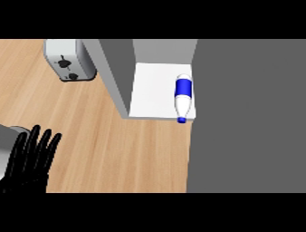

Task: Pick up the bottled water, place it into the cabinet and close the cabinet

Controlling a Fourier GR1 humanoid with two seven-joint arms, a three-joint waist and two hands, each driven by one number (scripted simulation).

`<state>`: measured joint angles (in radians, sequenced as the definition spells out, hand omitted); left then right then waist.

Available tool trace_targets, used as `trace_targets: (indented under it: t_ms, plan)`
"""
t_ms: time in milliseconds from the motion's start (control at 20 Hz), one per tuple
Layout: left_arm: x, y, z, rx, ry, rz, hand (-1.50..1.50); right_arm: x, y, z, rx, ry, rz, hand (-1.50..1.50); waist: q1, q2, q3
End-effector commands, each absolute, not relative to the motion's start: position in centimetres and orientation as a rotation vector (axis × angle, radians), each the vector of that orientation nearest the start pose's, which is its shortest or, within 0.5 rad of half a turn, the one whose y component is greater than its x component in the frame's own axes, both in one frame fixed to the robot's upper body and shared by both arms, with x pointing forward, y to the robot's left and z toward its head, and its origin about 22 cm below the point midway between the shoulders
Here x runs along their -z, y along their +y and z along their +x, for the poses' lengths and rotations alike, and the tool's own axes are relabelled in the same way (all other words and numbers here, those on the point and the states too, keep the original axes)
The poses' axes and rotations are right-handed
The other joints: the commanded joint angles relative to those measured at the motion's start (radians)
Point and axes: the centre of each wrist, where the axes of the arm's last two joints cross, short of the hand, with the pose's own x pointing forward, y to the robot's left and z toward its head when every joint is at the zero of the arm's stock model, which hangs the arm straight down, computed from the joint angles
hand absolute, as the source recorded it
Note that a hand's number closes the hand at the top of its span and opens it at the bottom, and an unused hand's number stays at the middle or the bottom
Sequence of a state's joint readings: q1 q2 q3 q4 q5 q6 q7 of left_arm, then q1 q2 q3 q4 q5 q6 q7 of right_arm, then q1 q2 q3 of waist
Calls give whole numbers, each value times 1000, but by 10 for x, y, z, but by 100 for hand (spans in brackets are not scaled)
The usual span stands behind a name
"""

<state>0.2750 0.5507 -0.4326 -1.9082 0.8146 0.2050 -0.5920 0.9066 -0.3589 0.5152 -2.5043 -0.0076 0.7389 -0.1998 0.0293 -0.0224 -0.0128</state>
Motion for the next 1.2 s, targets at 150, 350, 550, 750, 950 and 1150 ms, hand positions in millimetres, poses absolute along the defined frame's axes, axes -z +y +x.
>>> trace_targets:
  t_ms: [150,350,550,750,950,1150]
  plan:
    - [-41,278,137,-272,-1865,-396,-150,-149,-185,29,-734,-1631,959,150,39,12,-2]
    - [-42,280,133,-260,-1857,-439,-150,-139,-173,32,-643,-1655,1021,150,70,21,-3]
    - [-49,295,135,-212,-1878,-437,-150,-134,-171,37,-687,-1628,1031,150,106,29,-2]
    - [-50,301,134,-189,-1866,-473,-150,-134,-172,44,-726,-1629,971,150,135,40,-5]
    - [-52,301,135,-165,-1861,-511,-150,-132,-172,51,-762,-1626,962,150,166,51,-7]
    - [-54,306,137,-149,-1855,-512,-150,-130,-172,58,-827,-1627,938,150,184,57,-9]
